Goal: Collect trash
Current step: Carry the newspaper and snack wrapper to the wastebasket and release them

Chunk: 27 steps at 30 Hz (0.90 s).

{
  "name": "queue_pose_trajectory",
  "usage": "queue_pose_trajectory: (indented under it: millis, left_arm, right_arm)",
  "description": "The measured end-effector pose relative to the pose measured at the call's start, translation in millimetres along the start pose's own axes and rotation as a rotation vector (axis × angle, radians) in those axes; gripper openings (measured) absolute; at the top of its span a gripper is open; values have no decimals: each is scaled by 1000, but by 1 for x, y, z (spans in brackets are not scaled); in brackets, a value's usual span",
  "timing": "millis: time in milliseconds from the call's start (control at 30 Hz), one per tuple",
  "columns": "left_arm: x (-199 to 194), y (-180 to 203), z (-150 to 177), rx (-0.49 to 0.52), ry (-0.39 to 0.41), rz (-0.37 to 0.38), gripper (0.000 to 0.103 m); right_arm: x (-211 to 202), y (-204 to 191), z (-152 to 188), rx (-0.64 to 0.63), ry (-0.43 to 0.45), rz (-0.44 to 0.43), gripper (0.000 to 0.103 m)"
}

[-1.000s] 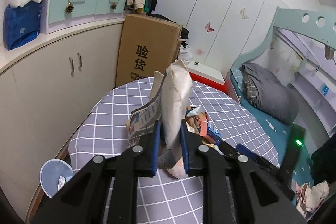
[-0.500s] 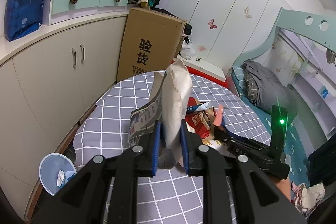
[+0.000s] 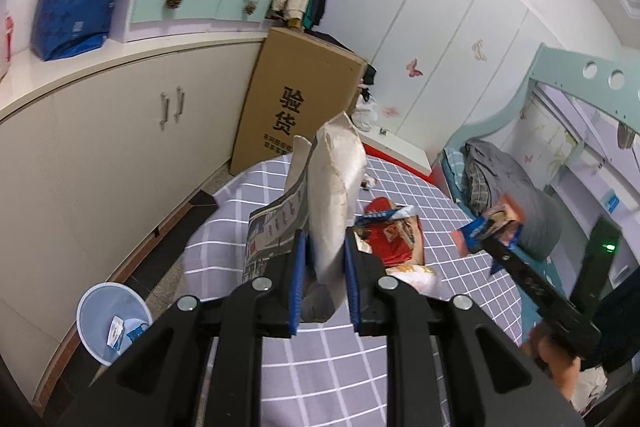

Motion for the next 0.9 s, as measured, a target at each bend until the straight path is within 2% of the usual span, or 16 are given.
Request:
queue_pose_trajectory:
  millis: [167,367,500,633,900]
  left_arm:
    - [-32,-40,5,-45,28,-30,17]
    - [-75,-117,23,-131,55,-102,17]
    - [-98,-171,40,-190,56,-169,17]
    - [-113,-231,63,-267,37,-238,17]
    - [-116,-342,119,-426,-4,-364,17]
  right_arm:
    - [-25,-78,8,-56,-7,-163,7]
    - [-28,-197,50,-187,-77,-315,7]
    - [-16,-270,93,-263,-163,-397,7]
    - [4,-336,152,-346,-269,-458,7]
    - [71,-406,269,-434,-516,-474,7]
Point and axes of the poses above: each gripper's, at about its wrist camera, not at the fingertips, and x roughly the way its jaws point, y to its right, z to its underside, the point moved 10 cm from there along x, roughly the way its jaws point, and after that the axes turned 11 degrees about z, right-handed, at the moved point
